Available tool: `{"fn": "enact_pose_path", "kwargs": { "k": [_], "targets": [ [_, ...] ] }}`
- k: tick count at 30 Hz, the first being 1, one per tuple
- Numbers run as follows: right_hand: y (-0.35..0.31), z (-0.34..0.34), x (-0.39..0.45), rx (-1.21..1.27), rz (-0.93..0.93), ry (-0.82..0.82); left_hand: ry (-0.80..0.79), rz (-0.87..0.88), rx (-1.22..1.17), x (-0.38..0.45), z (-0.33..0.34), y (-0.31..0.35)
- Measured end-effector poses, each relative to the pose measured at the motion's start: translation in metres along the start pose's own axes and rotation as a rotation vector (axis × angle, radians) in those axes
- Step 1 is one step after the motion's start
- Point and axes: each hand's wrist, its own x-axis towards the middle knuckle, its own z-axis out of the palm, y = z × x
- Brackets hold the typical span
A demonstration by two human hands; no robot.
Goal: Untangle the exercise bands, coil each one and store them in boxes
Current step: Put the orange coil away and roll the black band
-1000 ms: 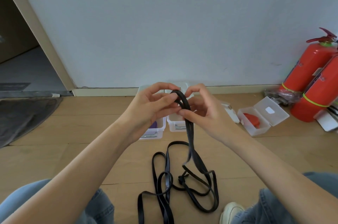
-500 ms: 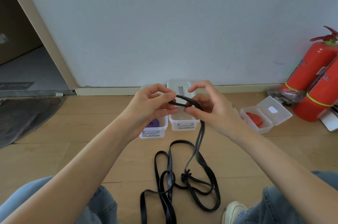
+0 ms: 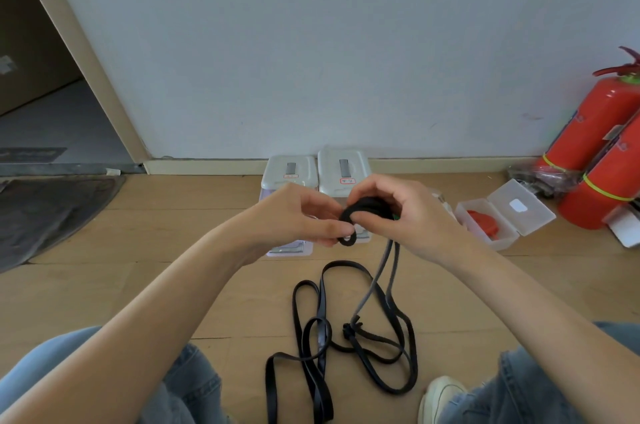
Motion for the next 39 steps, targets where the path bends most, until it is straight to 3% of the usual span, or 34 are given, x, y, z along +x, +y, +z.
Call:
{"fn": "enact_pose_path", "kwargs": {
  "k": [7, 11, 16, 18, 23, 26, 29, 32, 39],
  "targets": [
    [0.002, 0.004, 0.001, -0.038, 0.009, 0.145, 0.121, -0.1, -0.255, 0.01, 0.004, -0.006],
    [0.003, 0.003, 0.004, -0.032, 0.069, 0.053, 0.2, -0.134, -0.364, 0.013, -0.002, -0.01],
    [0.001, 0.007, 0.001, -0.048, 0.033, 0.14, 0.098, -0.131, -0.435, 0.011, -0.005, -0.012],
    [0.0, 0.005, -0.001, -0.135, -0.023, 0.066, 0.003, -0.14, -0.37, 0.007, -0.006, -0.014],
    [0.002, 0.014, -0.007, -0.486, -0.176, -0.253, -0.128, -0.087, 0.22, -0.003, 0.004, -0.017],
    [0.004, 0.016, -0.009, -0.552, -0.183, -0.283, -0.113, -0.079, 0.278, -0.002, 0.009, -0.019],
    [0.004, 0.012, -0.007, -0.419, -0.163, -0.14, 0.007, -0.038, 0.143, -0.001, 0.004, -0.018],
    [0.003, 0.004, -0.003, -0.006, 0.054, 0.032, 0.2, -0.013, -0.072, 0.001, -0.006, -0.014],
    [0.001, 0.015, -0.001, 0.287, 0.148, 0.121, 0.337, -0.024, -0.4, 0.005, 0.0, -0.012]
  ]
}}
